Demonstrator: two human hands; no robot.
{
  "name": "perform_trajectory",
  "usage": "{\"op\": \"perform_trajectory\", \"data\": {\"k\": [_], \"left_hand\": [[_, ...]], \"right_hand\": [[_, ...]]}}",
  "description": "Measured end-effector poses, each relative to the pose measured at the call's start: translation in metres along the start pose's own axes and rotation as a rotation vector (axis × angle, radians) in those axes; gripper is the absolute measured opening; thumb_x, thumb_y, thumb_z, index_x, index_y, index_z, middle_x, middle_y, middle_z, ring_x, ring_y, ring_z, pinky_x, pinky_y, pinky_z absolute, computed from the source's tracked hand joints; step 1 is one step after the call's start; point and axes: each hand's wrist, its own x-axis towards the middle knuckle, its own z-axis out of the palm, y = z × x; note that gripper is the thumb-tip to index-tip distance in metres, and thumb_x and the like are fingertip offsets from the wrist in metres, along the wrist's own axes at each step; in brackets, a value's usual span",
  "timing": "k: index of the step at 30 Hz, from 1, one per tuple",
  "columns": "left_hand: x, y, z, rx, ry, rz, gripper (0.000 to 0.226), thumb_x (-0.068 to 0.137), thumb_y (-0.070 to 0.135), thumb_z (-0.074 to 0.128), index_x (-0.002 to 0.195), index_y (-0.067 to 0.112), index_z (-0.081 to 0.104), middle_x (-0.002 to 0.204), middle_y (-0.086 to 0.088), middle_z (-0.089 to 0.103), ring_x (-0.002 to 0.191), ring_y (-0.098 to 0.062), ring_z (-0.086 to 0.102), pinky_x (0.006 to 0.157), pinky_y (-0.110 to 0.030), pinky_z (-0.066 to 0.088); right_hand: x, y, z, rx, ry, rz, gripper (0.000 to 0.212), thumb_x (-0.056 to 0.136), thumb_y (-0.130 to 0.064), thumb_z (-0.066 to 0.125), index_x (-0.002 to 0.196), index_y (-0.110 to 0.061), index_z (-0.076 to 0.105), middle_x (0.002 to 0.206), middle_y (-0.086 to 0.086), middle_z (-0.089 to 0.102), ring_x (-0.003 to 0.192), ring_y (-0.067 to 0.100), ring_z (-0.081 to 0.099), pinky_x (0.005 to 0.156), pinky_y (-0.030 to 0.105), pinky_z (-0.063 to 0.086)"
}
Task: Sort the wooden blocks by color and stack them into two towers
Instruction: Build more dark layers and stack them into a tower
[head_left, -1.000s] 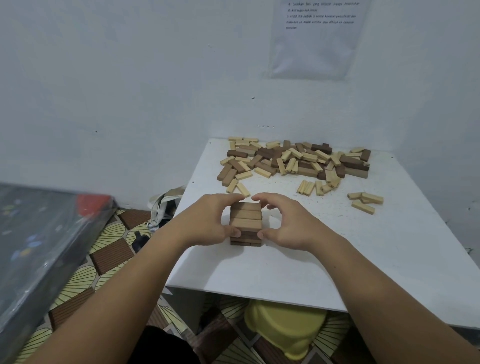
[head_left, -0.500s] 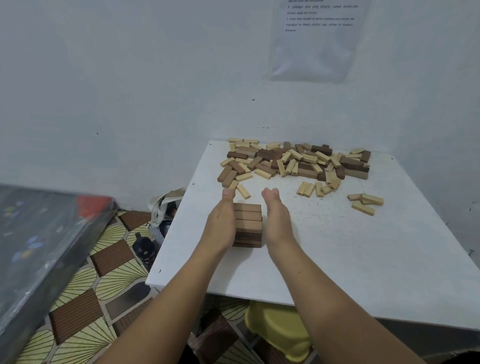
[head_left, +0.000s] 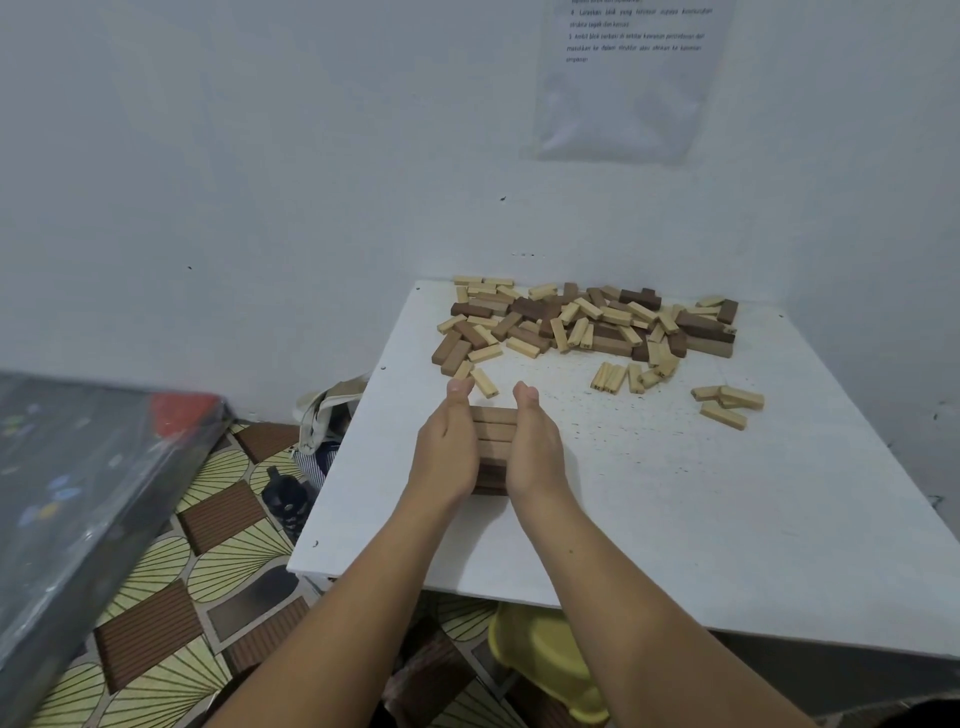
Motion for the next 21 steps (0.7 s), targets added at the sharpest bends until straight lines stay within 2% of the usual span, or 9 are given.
{"op": "perform_trajectory", "data": {"k": [3, 5, 6, 8, 10, 12, 15, 18, 21], "left_hand": [[-0.0002, -0.0001, 0.0010, 0.018, -0.001, 0.021, 0.053, 0.111, 0.051, 0.017, 0.145, 0.036, 0.054, 0.122, 0.027, 0.051, 0.110, 0.012, 0.048, 0.095, -0.009, 0.030], [-0.0014, 0.0008, 0.0014, 0.027, 0.000, 0.027, 0.050, 0.112, 0.050, 0.017, 0.140, 0.037, 0.056, 0.112, 0.032, 0.050, 0.098, 0.022, 0.047, 0.085, -0.002, 0.030], [-0.0012, 0.0008, 0.0019, 0.024, 0.003, 0.029, 0.049, 0.112, 0.049, 0.017, 0.139, 0.037, 0.057, 0.115, 0.032, 0.050, 0.100, 0.022, 0.047, 0.086, -0.002, 0.030], [-0.0003, -0.0003, 0.0023, 0.023, 0.012, 0.036, 0.050, 0.112, 0.049, 0.018, 0.140, 0.035, 0.057, 0.117, 0.029, 0.051, 0.103, 0.019, 0.046, 0.088, -0.004, 0.029], [-0.0010, 0.0004, 0.0028, 0.034, 0.014, 0.033, 0.041, 0.112, 0.048, 0.018, 0.125, 0.041, 0.057, 0.104, 0.034, 0.050, 0.088, 0.029, 0.046, 0.077, 0.004, 0.029], [-0.0027, 0.0030, 0.0035, 0.050, 0.018, 0.037, 0.035, 0.112, 0.046, 0.018, 0.116, 0.043, 0.053, 0.096, 0.036, 0.048, 0.079, 0.037, 0.044, 0.069, 0.008, 0.030], [-0.0014, 0.0004, 0.0025, 0.056, 0.017, 0.045, 0.045, 0.112, 0.047, 0.018, 0.124, 0.037, 0.059, 0.109, 0.033, 0.052, 0.093, 0.029, 0.049, 0.076, 0.007, 0.028], [-0.0001, -0.0022, 0.0011, 0.051, 0.020, 0.043, 0.055, 0.111, 0.050, 0.017, 0.150, 0.031, 0.052, 0.132, 0.019, 0.050, 0.122, 0.007, 0.040, 0.096, -0.009, 0.029], [-0.0007, -0.0028, 0.0001, 0.053, 0.016, 0.042, 0.054, 0.112, 0.049, 0.017, 0.151, 0.032, 0.051, 0.132, 0.020, 0.047, 0.125, 0.005, 0.038, 0.100, -0.014, 0.028]], "right_hand": [[0.0006, 0.0017, 0.0009, -0.007, -0.009, -0.005, 0.047, 0.110, -0.048, 0.029, 0.145, -0.026, 0.053, 0.122, -0.016, 0.058, 0.089, -0.011, 0.053, 0.073, 0.007, 0.040], [0.0005, 0.0010, 0.0020, 0.003, 0.004, 0.006, 0.038, 0.111, -0.048, 0.029, 0.128, -0.031, 0.057, 0.109, -0.021, 0.060, 0.083, -0.014, 0.057, 0.067, 0.003, 0.041], [-0.0006, -0.0001, 0.0024, 0.002, 0.011, 0.013, 0.034, 0.111, -0.047, 0.028, 0.125, -0.033, 0.056, 0.105, -0.025, 0.058, 0.081, -0.016, 0.056, 0.063, 0.001, 0.040], [-0.0009, -0.0003, 0.0037, -0.003, 0.014, 0.001, 0.045, 0.111, -0.049, 0.027, 0.139, -0.028, 0.055, 0.117, -0.022, 0.057, 0.092, -0.011, 0.054, 0.068, 0.004, 0.038], [-0.0004, 0.0009, 0.0042, -0.001, 0.026, -0.009, 0.051, 0.110, -0.050, 0.027, 0.150, -0.025, 0.048, 0.127, -0.017, 0.056, 0.099, -0.006, 0.051, 0.074, 0.008, 0.035], [-0.0014, 0.0006, 0.0060, 0.009, 0.031, -0.013, 0.052, 0.110, -0.050, 0.027, 0.150, -0.025, 0.048, 0.128, -0.012, 0.056, 0.097, -0.006, 0.051, 0.075, 0.009, 0.036], [-0.0009, -0.0001, 0.0057, 0.017, 0.037, -0.001, 0.051, 0.110, -0.050, 0.028, 0.150, -0.024, 0.048, 0.129, -0.012, 0.057, 0.101, 0.000, 0.053, 0.075, 0.011, 0.038], [-0.0024, -0.0034, 0.0050, 0.040, 0.060, 0.010, 0.047, 0.110, -0.048, 0.030, 0.144, -0.024, 0.053, 0.103, -0.025, 0.055, 0.088, -0.008, 0.053, 0.069, 0.011, 0.039], [-0.0039, -0.0042, 0.0050, 0.023, 0.056, 0.001, 0.048, 0.110, -0.048, 0.031, 0.147, -0.025, 0.051, 0.107, -0.025, 0.054, 0.091, -0.010, 0.052, 0.074, 0.012, 0.041]]}}
